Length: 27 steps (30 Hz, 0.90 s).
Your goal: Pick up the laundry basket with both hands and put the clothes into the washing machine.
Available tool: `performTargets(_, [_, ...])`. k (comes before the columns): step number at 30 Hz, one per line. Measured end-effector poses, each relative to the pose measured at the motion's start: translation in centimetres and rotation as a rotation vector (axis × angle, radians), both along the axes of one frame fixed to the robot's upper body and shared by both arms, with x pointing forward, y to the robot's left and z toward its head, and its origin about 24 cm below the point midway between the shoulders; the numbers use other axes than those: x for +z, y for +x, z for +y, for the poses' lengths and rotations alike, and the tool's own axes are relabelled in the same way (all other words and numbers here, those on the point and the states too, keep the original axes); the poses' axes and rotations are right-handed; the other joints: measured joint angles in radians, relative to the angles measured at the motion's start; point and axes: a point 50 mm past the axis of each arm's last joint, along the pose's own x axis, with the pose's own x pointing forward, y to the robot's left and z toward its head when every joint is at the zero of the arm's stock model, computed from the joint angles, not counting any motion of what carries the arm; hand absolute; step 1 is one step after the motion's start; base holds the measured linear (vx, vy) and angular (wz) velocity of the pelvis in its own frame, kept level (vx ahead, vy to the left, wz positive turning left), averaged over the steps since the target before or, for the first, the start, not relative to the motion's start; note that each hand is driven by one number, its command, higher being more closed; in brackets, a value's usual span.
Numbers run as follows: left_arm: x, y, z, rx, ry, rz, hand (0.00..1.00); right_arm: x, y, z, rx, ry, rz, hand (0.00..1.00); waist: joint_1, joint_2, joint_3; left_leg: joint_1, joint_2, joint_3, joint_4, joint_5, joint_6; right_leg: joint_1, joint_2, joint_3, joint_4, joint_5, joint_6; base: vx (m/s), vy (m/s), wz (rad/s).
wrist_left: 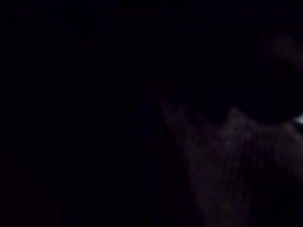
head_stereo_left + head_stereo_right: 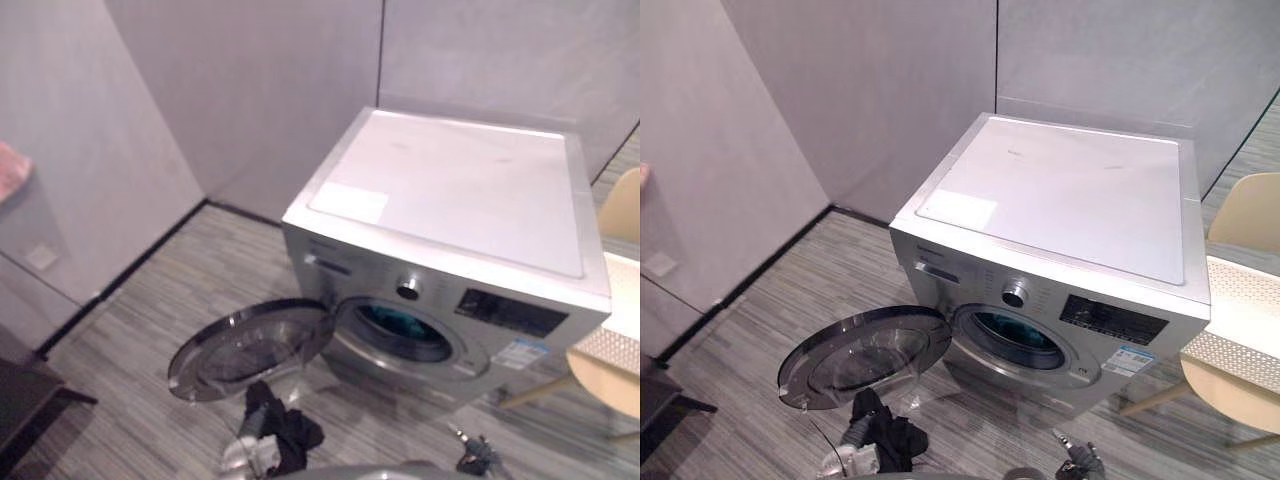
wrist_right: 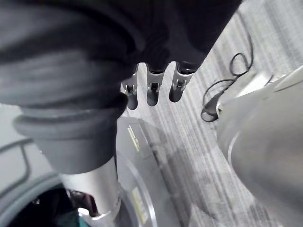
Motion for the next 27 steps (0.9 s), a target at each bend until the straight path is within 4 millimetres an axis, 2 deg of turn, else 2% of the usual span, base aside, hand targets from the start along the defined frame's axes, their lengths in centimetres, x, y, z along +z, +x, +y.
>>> performTargets(1, [0.2,0.4,0.9,-0.035,0.042,0.003,1.0,-0.2,-0.4,0.6,0.002,0.024,0.014,0.0,-0.002,-0.019,0.0,-0.001,-0.022,0.02,-0.008,-0.005,0.01,0.004,-0.022,0.007,-0.046,0.038,0.018,0.23,0.307,-0.51])
performTargets(2, [0.4,0.8,1.2,-0.065,0.065,-0.004,1.0,-0.3,-0.5,0.6,0.006,0.028,0.019,0.0,-0.004,-0.017,0.003,-0.001,-0.032,0.043,-0.014,-0.013,0.023,0.0,-0.032,0.02,-0.071,0.075,0.027,0.2,0.29,-0.47])
performTargets(4, [0.6,1.4,1.2,-0.095,0.079,-0.015,1.0,-0.3,-0.6,0.6,0.007,0.028,0.02,0.0,-0.002,-0.009,0.007,0.0,-0.046,0.071,-0.015,-0.015,0.026,-0.015,-0.042,0.036,-0.081,0.11,0.035,0.11,0.183,-0.77])
performTargets(5, [3.1,6.8,-2.1,-0.324,0.105,-0.214,1.0,0.2,0.1,-0.9,0.016,-0.005,-0.02,0.0,-0.03,0.042,0.044,-0.051,-0.048,0.134,-0.061,-0.01,0.035,-0.122,-0.042,0.068,-0.121,0.198,0.047,0.09,0.097,-0.99])
performTargets(8, [3.8,8.2,-4.0,-0.364,0.076,-0.277,1.0,0.1,-0.5,-1.0,0.013,-0.009,-0.004,0.0,-0.046,0.04,0.049,-0.044,-0.042,0.134,-0.08,-0.009,0.036,-0.118,-0.027,0.056,-0.138,0.199,0.047,0.05,-0.023,-0.37])
performTargets(9, [4.5,9.1,-5.4,-0.401,0.063,-0.321,1.0,0.3,0.1,-1.1,0.017,-0.014,-0.024,0.0,-0.056,0.042,0.081,-0.032,-0.024,0.144,-0.078,-0.009,0.036,-0.119,-0.011,0.046,-0.146,0.213,0.027,-0.01,-0.086,-0.26])
performTargets(10, [5.2,9.7,-5.8,-0.421,0.063,-0.356,1.0,0.4,0.7,-1.1,0.029,-0.017,-0.038,0.0,-0.051,0.044,0.096,-0.043,-0.015,0.148,-0.066,-0.01,0.036,-0.13,-0.003,0.025,-0.15,0.232,0.027,-0.07,-0.123,-0.44])
performTargets(11, [7.0,11.4,-6.7,-0.466,0.063,-0.458,1.0,0.8,2.3,-1.0,0.071,-0.03,-0.08,0.0,-0.038,0.046,0.11,-0.114,0.016,0.171,-0.022,-0.01,0.035,-0.189,0.01,-0.036,-0.145,0.269,0.029,-0.13,-0.119,-0.76])
performTargets(12, [9.4,13.5,-7.7,-0.5,0.061,-0.585,1.0,1.5,4.7,-0.6,0.117,-0.041,-0.144,0.0,-0.015,0.028,0.145,-0.167,0.035,0.201,0.01,-0.011,0.035,-0.259,0.015,-0.111,-0.135,0.3,0.028,-0.18,-0.141,-0.73])
performTargets(14, [12.2,16.1,-9.4,-0.556,0.066,-0.698,1.0,3.0,7.7,-0.4,0.168,-0.082,-0.252,0.0,-0.018,0.008,0.219,-0.216,0.046,0.206,0.074,-0.022,0.051,-0.299,0.011,-0.138,-0.108,0.299,0.028,-0.19,-0.089,-0.31])
performTargets(16, [16.5,19.4,-12.4,-0.607,0.06,-0.853,1.0,5.8,11.2,-0.4,0.189,-0.138,-0.428,0.0,-0.03,-0.001,0.323,-0.309,0.08,0.193,0.204,-0.043,0.071,-0.371,0.012,-0.14,-0.018,0.295,0.025,-0.23,-0.036,0.03])
performTargets(18, [18.8,20.6,-13.9,-0.599,0.039,-0.93,1.0,7.1,12.4,-0.3,0.188,-0.155,-0.504,0.0,-0.032,-0.011,0.359,-0.363,0.099,0.192,0.27,-0.048,0.074,-0.421,0.012,-0.142,0.036,0.29,0.021,-0.21,-0.032,-0.02])
performTargets(19, [20.2,21.1,-14.8,-0.582,0.021,-0.977,1.0,7.9,13.0,0.0,0.2,-0.163,-0.548,0.0,-0.032,-0.016,0.371,-0.407,0.115,0.192,0.318,-0.068,0.074,-0.464,0.014,-0.15,0.078,0.267,0.01,-0.2,-0.032,-0.12])
performTargets(20, [21.2,21.5,-15.3,-0.557,0.009,-1.009,1.0,8.8,13.6,0.3,0.198,-0.174,-0.594,0.0,-0.031,-0.017,0.371,-0.454,0.141,0.193,0.37,-0.114,0.078,-0.513,0.021,-0.166,0.124,0.231,-0.002,-0.22,-0.044,-0.21])
performTargets(21, [21.7,21.7,-15.3,-0.539,0.004,-1.027,1.0,9.3,14.0,0.6,0.202,-0.179,-0.62,0.0,-0.031,-0.022,0.374,-0.475,0.155,0.196,0.394,-0.143,0.078,-0.54,0.027,-0.168,0.146,0.211,-0.011,-0.19,-0.041,-0.34])
performTargets(22, [22.8,22.2,-15.3,-0.504,0.001,-1.057,1.0,10.3,14.6,1.0,0.2,-0.175,-0.677,0.0,-0.029,-0.038,0.385,-0.527,0.174,0.199,0.454,-0.165,0.079,-0.585,0.028,-0.166,0.18,0.171,-0.027,-0.24,-0.083,-0.41])
performTargets(24, [24.5,23.2,-14.8,-0.428,-0.008,-1.094,1.0,11.6,15.2,1.3,0.176,-0.183,-0.747,0.0,-0.035,-0.036,0.39,-0.63,0.226,0.194,0.548,-0.2,0.075,-0.687,0.053,-0.154,0.241,0.157,-0.028,-0.22,-0.089,-0.49])
performTargets(25, [24.9,23.5,-14.7,-0.404,-0.017,-1.101,1.0,11.8,15.2,1.2,0.167,-0.182,-0.754,0.0,-0.04,-0.036,0.391,-0.65,0.236,0.193,0.565,-0.204,0.074,-0.709,0.058,-0.152,0.255,0.155,-0.03,-0.17,-0.069,-0.4])
performTargets(27, [27.2,24.6,-14.4,-0.33,-0.042,-1.15,1.0,11.9,14.7,0.9,0.131,-0.18,-0.759,0.0,-0.056,-0.046,0.4,-0.716,0.262,0.193,0.622,-0.211,0.076,-0.794,0.066,-0.137,0.33,0.14,-0.046,-0.09,-0.06,-0.24])
